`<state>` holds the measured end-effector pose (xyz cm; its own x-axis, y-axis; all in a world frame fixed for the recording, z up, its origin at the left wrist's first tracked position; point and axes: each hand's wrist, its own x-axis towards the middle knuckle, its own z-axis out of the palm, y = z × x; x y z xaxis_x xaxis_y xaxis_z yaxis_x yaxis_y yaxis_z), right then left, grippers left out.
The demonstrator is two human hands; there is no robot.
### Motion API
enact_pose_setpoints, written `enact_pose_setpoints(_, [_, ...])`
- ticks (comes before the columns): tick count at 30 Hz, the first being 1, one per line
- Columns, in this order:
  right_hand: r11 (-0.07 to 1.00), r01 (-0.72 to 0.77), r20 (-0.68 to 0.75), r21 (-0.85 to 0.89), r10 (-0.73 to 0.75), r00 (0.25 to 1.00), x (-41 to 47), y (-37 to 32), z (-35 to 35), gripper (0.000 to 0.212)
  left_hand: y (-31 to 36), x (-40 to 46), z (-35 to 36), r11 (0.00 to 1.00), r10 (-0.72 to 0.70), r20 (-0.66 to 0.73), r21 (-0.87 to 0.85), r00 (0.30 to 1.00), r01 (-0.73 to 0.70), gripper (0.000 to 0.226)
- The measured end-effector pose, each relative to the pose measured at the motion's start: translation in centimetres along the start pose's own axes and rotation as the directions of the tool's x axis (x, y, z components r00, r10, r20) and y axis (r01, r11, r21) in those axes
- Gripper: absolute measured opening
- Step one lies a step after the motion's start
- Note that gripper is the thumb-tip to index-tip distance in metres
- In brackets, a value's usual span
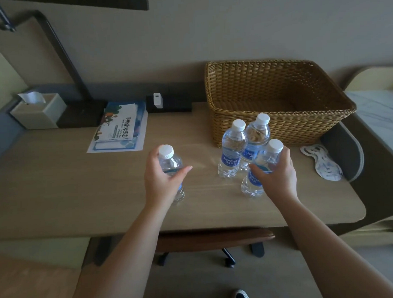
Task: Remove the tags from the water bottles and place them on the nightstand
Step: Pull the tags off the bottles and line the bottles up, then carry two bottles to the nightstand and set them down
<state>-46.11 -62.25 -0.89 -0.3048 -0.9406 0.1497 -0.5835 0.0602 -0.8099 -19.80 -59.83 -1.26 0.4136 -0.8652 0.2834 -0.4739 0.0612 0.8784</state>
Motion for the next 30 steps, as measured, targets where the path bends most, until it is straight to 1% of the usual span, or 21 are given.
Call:
enact_pose_setpoints(2, [1.000,-0.001,-0.009,-0.010,0.001,1.000,-0.3,-0.1,0.0,0.069,-0.4,-0.1,0.2,1.000,-0.006,0.000,0.000,1.000,0.006,0.066])
enact_pose_setpoints(6, [1.000,-0.011,0.000,-0.020,0.011,1.000,-1.2,-0.1,0.0,0.069,-0.9,-0.2,0.5,1.000,0.015,0.017,0.014,1.000,-0.015,0.067])
enact_pose_setpoints(12, [1.000,-0.022,-0.010,-0.002,0.022,1.000,-2.5,0.9,-2.0,0.068,0.0,-0.6,1.4,0.995,0.055,0.120,0.077,0.991,-0.064,0.065])
enact_pose_setpoints(15, [0.997,-0.071,-0.057,0.024,0.072,0.996,-3.1,2.0,-4.3,0.065,1.9,-1.9,2.7,0.989,0.110,0.179,0.074,0.978,-0.125,0.065])
enact_pose_setpoints(18, [0.996,-0.083,-0.131,0.025,0.086,0.988,-3.9,3.5,-7.5,0.065,4.8,-3.6,5.1,0.983,0.178,0.246,0.007,0.953,-0.186,0.067])
enact_pose_setpoints(21, [0.995,-0.081,-0.230,0.062,0.093,0.969,-5.5,5.1,-12.0,0.061,8.8,-6.0,8.5,0.956,0.292,0.330,-0.100,0.897,-0.275,0.066])
enact_pose_setpoints(23, [0.992,-0.099,-0.292,0.075,0.116,0.949,-6.8,6.6,-15.5,0.062,11.5,-8.2,11.2,0.926,0.378,0.385,-0.155,0.842,-0.345,0.067])
enact_pose_setpoints(25, [0.989,-0.122,-0.358,0.081,0.143,0.922,-8.3,8.4,-19.2,0.064,14.1,-11.0,14.0,0.895,0.445,0.441,-0.190,0.780,-0.403,0.062])
enact_pose_setpoints(27, [0.984,-0.156,-0.425,0.085,0.178,0.888,-10.0,10.5,-23.3,0.061,16.8,-14.4,16.9,0.886,0.461,0.522,-0.229,0.718,-0.403,0.057])
enact_pose_setpoints(30, [0.976,-0.208,-0.501,0.069,0.214,0.838,-13.1,14.1,-29.7,0.057,20.5,-20.4,21.2,0.874,0.484,0.625,-0.305,0.613,-0.379,0.058])
